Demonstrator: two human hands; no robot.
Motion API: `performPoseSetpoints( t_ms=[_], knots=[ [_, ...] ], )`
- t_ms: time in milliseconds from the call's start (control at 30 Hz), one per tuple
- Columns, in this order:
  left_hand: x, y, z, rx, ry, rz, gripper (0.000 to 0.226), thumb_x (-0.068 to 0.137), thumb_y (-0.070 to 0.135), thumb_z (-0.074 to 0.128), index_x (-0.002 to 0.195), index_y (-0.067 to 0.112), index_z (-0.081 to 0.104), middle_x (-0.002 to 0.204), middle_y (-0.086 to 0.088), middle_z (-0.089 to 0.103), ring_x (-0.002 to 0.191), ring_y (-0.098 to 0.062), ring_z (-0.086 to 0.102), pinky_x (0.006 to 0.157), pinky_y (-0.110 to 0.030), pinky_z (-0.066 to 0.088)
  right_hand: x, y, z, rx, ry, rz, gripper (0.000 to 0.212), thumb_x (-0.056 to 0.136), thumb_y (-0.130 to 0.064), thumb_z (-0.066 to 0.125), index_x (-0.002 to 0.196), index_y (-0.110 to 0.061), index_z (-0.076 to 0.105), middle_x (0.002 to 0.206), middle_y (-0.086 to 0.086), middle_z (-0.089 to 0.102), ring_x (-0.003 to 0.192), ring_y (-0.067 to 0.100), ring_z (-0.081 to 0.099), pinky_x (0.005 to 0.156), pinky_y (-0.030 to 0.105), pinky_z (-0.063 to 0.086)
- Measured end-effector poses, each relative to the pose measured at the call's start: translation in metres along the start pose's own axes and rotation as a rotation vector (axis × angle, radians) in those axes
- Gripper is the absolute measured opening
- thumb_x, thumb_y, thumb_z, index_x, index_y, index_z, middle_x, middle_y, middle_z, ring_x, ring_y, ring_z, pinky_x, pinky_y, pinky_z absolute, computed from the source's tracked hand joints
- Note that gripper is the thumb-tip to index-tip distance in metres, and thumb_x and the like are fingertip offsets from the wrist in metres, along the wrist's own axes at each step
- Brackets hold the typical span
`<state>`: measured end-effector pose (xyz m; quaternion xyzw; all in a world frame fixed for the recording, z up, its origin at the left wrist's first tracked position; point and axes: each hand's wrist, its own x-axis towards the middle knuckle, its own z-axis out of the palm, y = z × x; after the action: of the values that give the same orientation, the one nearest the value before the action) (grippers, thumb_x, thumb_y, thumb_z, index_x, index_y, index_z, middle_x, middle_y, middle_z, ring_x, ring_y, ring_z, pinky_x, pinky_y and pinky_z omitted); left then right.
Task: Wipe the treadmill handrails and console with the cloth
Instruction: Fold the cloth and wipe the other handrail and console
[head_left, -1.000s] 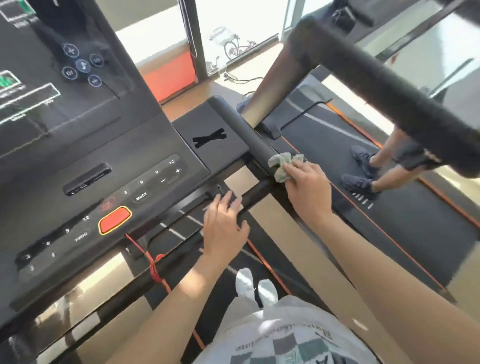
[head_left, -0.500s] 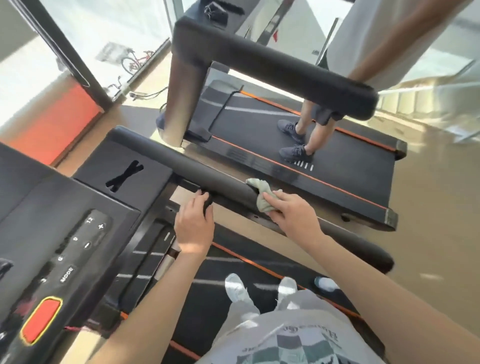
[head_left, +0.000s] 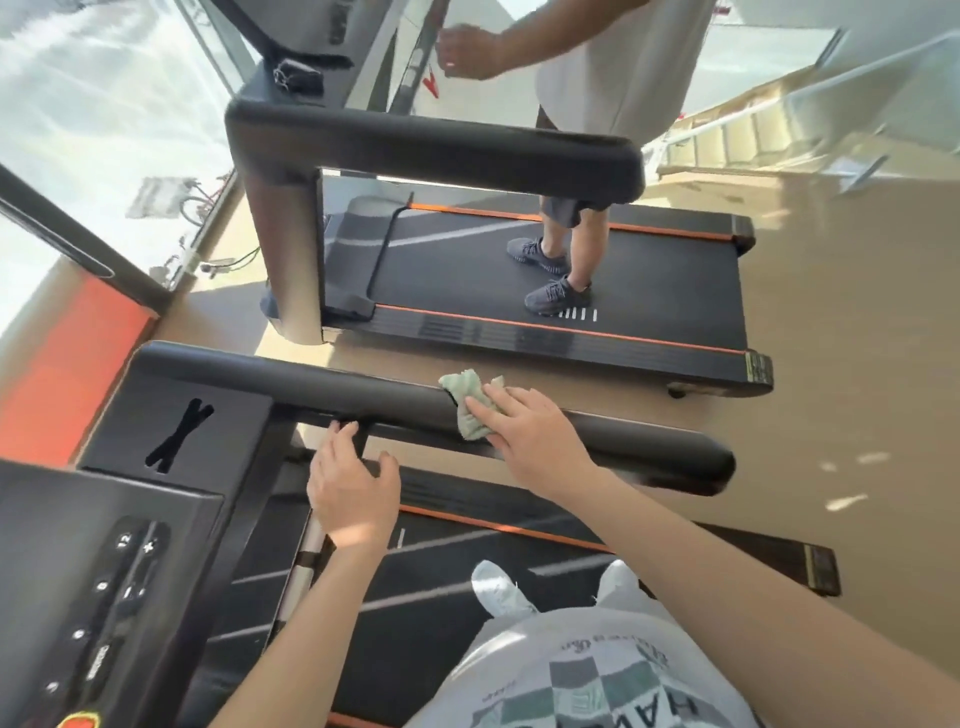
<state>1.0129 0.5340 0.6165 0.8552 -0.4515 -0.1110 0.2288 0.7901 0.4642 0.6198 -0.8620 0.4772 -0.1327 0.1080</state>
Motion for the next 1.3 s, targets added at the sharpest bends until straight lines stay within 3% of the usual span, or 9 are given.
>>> performPoseSetpoints(
  t_ms=[67,167,333,500,633,833,967,1200,1300],
  knots=[
    [-0.007,0.018,0.0,0.045,0.021,0.008,0.059,0.082,0.021,0.074,0.136,0.012,0.053,0.148,-0.01,0.05,0.134,-0.034,0.046,0.106,-0.055,0.041,-0.013,0.014,-0.01,-0.024,0.021,0.013,0.045,0.087,-0.024,0.073,0.132,-0.024,0.065,0.129,0.008,0.068,0.106,0.032,0.066,0.099,0.046,0.051],
    [-0.015,0.049,0.006,0.064,0.019,0.172,0.059,0.081,0.023,0.075,0.135,0.015,0.055,0.145,-0.009,0.05,0.134,-0.033,0.043,0.107,-0.053,0.04,-0.04,0.043,-0.027,-0.041,0.029,0.108,0.04,0.089,-0.029,0.061,0.128,-0.023,0.068,0.121,0.004,0.072,0.097,0.029,0.068,0.095,0.042,0.051],
    [-0.024,0.097,0.031,0.082,-0.141,0.567,0.049,0.09,0.038,0.066,0.136,0.021,0.06,0.147,-0.003,0.054,0.143,-0.029,0.04,0.115,-0.05,0.036,-0.088,0.102,-0.066,-0.009,-0.079,0.366,0.033,0.1,-0.036,0.048,0.126,-0.025,0.066,0.116,-0.003,0.072,0.101,0.025,0.063,0.091,0.039,0.047],
    [-0.043,0.136,0.061,0.2,-0.285,0.773,0.055,0.091,0.057,0.049,0.138,0.03,0.06,0.148,0.001,0.056,0.142,-0.025,0.045,0.118,-0.047,0.029,-0.121,0.141,-0.088,0.109,-0.151,0.613,0.027,0.101,-0.038,0.049,0.117,-0.027,0.068,0.106,0.0,0.07,0.099,0.028,0.061,0.083,0.04,0.049],
    [-0.054,0.154,0.069,0.237,-0.308,0.766,0.054,0.091,0.066,0.04,0.126,0.034,0.065,0.126,0.008,0.068,0.125,-0.02,0.057,0.118,-0.049,0.029,-0.133,0.147,-0.091,0.278,-0.111,0.751,0.02,0.101,-0.033,0.05,0.102,-0.025,0.067,0.098,-0.002,0.068,0.093,0.024,0.061,0.082,0.041,0.051],
    [-0.052,0.162,0.069,0.259,-0.279,0.746,0.048,0.087,0.068,0.042,0.113,0.035,0.065,0.107,0.008,0.068,0.106,-0.02,0.059,0.101,-0.043,0.037,-0.121,0.12,-0.073,0.204,-0.08,0.526,0.037,0.098,-0.022,0.058,0.134,-0.024,0.064,0.133,0.002,0.065,0.124,0.026,0.054,0.107,0.041,0.041],
    [-0.05,0.164,0.068,0.276,-0.282,0.754,0.046,0.087,0.066,0.043,0.108,0.031,0.065,0.101,0.005,0.067,0.099,-0.022,0.058,0.093,-0.042,0.038,-0.123,0.121,-0.071,0.202,-0.103,0.443,0.044,0.097,-0.02,0.06,0.14,-0.028,0.058,0.143,0.001,0.059,0.13,0.024,0.05,0.11,0.041,0.036],
    [-0.05,0.161,0.07,0.244,-0.265,0.747,0.043,0.086,0.063,0.048,0.103,0.027,0.064,0.097,0.001,0.066,0.095,-0.026,0.056,0.089,-0.041,0.038,-0.156,0.158,-0.092,0.402,-0.097,0.798,0.042,0.101,-0.029,0.055,0.143,-0.025,0.056,0.133,0.003,0.064,0.123,0.023,0.056,0.107,0.038,0.044],
    [-0.05,0.16,0.072,0.222,-0.27,0.743,0.042,0.087,0.063,0.049,0.104,0.027,0.063,0.1,0.001,0.066,0.097,-0.025,0.056,0.091,-0.042,0.038,-0.154,0.156,-0.094,0.436,-0.09,0.83,0.04,0.101,-0.025,0.055,0.141,-0.024,0.058,0.132,0.003,0.063,0.122,0.022,0.056,0.108,0.037,0.044]
  ],
)
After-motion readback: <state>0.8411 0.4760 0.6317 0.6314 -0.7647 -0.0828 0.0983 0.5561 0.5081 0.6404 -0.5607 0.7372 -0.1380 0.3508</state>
